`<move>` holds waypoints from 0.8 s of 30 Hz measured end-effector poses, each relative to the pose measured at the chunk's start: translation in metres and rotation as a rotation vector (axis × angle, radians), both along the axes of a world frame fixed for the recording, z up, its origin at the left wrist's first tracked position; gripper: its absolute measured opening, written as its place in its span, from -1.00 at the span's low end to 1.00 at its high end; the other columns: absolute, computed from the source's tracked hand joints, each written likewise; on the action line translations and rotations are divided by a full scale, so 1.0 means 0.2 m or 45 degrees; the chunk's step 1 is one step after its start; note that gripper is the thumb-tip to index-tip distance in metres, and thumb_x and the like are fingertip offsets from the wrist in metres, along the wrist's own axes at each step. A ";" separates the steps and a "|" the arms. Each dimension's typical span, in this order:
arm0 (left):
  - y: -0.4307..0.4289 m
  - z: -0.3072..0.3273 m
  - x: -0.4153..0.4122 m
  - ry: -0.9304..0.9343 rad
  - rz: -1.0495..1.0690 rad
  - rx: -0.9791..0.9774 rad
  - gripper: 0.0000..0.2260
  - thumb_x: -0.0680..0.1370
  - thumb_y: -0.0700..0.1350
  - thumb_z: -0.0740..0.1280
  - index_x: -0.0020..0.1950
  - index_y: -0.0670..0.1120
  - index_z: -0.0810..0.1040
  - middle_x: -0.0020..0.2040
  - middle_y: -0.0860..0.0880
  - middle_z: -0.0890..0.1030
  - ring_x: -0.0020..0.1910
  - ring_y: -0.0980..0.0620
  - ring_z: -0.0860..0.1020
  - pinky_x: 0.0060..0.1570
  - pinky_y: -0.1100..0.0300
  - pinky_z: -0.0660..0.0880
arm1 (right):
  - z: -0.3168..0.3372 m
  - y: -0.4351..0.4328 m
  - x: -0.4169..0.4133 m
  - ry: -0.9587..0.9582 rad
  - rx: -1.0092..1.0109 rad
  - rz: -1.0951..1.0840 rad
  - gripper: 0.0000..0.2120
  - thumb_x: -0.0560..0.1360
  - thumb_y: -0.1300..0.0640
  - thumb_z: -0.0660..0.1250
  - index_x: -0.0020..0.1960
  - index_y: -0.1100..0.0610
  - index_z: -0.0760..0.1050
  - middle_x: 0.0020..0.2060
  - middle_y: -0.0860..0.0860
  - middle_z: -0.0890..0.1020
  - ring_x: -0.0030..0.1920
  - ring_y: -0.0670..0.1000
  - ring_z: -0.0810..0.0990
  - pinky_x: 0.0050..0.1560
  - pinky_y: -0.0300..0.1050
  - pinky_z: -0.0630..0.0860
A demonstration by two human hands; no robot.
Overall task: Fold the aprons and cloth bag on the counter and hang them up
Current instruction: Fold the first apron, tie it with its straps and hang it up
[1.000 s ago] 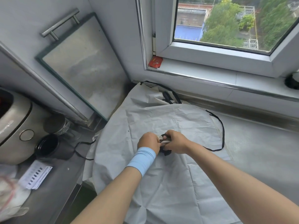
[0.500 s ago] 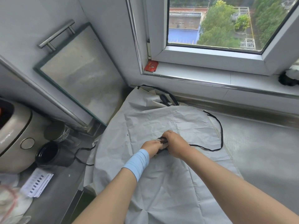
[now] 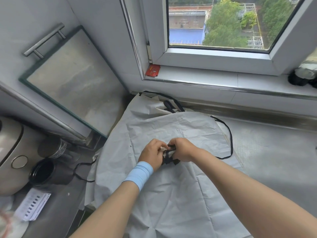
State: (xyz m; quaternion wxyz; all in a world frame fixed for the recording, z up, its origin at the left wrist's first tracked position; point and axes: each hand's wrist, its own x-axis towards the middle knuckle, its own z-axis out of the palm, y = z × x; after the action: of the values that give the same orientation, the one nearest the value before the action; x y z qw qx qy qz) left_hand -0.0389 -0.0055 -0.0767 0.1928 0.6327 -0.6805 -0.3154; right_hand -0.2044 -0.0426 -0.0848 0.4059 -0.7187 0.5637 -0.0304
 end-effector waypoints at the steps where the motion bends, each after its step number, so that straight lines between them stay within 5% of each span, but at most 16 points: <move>1: 0.00 0.00 0.01 -0.017 -0.045 0.022 -0.79 0.45 -0.24 0.33 -0.05 0.05 0.60 -0.04 0.11 0.55 -0.08 0.07 0.55 0.02 0.16 0.50 | 0.01 -0.01 0.00 -0.022 0.059 -0.002 -0.84 0.39 0.20 0.42 -0.07 0.02 0.56 -0.16 -0.03 0.64 -0.14 0.02 0.60 -0.19 -0.15 0.53; 4: -0.01 0.03 0.04 0.051 -0.105 0.103 -0.77 0.38 -0.13 0.33 -0.01 0.11 0.58 -0.04 0.18 0.55 -0.03 0.14 0.55 0.06 0.20 0.51 | 0.05 -0.06 -0.02 -0.164 0.402 -0.028 -0.83 0.35 0.28 0.43 -0.14 0.05 0.59 -0.24 0.03 0.67 -0.23 0.03 0.69 -0.23 -0.14 0.58; 8: 0.02 0.01 0.07 -0.072 -0.368 0.179 -0.53 0.32 -0.02 0.43 0.22 0.12 0.47 0.09 0.14 0.54 0.04 0.15 0.52 0.09 0.27 0.46 | 0.07 -0.09 -0.09 -0.292 0.713 -0.158 -0.82 0.46 0.26 0.38 0.06 0.16 0.61 -0.13 0.18 0.66 -0.19 0.16 0.69 -0.24 -0.08 0.54; 15: 0.01 -0.01 0.06 -0.025 -0.314 0.285 -0.56 0.42 -0.11 0.43 0.28 0.07 0.48 0.10 0.07 0.59 0.10 0.02 0.55 0.14 0.15 0.46 | 0.06 -0.08 -0.08 -0.236 0.769 -0.433 -0.79 0.49 0.03 0.26 -0.07 0.17 0.54 -0.22 0.10 0.59 -0.29 0.06 0.54 -0.29 -0.17 0.44; 19: 0.01 0.02 0.04 -0.177 -0.436 0.227 -0.42 0.47 -0.02 0.38 0.43 0.23 0.25 0.19 0.07 0.50 0.09 0.02 0.53 0.11 0.14 0.47 | 0.06 -0.10 -0.09 -0.095 0.744 -0.336 -0.70 0.44 0.04 0.31 0.06 0.21 0.57 -0.14 0.15 0.64 -0.25 0.07 0.61 -0.29 -0.18 0.50; 24: 0.01 -0.03 0.05 -0.114 -0.412 -0.208 -0.67 0.39 0.04 0.44 0.16 0.11 0.65 0.18 0.06 0.55 0.07 0.03 0.60 0.11 0.09 0.50 | 0.08 -0.08 -0.09 -0.155 0.788 -0.381 -0.80 0.47 0.11 0.20 -0.06 0.18 0.56 -0.25 0.09 0.60 -0.28 0.06 0.51 -0.28 -0.12 0.38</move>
State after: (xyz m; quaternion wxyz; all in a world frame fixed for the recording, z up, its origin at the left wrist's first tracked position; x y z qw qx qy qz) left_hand -0.0297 -0.0031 -0.0824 0.1599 0.5107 -0.8045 -0.2576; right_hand -0.2231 -0.0578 -0.0682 0.6287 -0.4676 0.6200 0.0400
